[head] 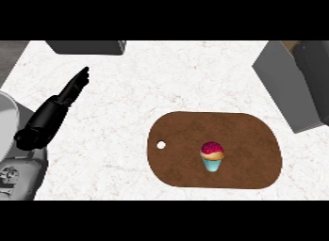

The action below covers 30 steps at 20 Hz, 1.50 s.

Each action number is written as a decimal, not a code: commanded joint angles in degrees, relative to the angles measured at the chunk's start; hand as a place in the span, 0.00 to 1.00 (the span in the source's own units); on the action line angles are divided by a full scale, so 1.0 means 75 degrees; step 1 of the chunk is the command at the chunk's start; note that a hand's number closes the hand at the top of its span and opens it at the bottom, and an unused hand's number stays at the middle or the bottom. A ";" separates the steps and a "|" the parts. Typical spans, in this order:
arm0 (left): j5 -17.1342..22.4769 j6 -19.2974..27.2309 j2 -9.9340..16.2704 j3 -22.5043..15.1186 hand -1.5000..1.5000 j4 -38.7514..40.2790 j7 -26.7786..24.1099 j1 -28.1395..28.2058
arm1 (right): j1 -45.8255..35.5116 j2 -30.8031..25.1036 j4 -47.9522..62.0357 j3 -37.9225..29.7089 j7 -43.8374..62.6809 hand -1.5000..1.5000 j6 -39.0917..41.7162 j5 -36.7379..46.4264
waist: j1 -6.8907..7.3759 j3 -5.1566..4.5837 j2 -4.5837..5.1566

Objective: Pick the squash from the cutting board and place it in the cardboard box

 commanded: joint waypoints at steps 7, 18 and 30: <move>0.0064 -0.0231 0.0125 0.0103 0.50 -0.0113 0.0093 -0.0090 | 0.0405 -0.1104 0.1506 -0.0758 -0.1104 1.00 0.2165 -0.0868 | 0.0055 0.0009 0.0029; -0.0350 0.0032 -0.0160 -0.0140 0.50 -0.0346 -0.0250 0.0616 | 0.0767 -0.1836 0.2023 -0.1017 -0.2871 0.00 0.4183 -0.1380 | 0.0085 0.0010 0.0012; -0.0074 -0.0034 -0.0167 0.0190 0.50 0.0059 -0.0026 0.0051 | 0.0672 -0.1537 0.0730 -0.4503 -0.4781 0.00 0.1612 -0.4900 | -0.0205 0.0038 -0.0022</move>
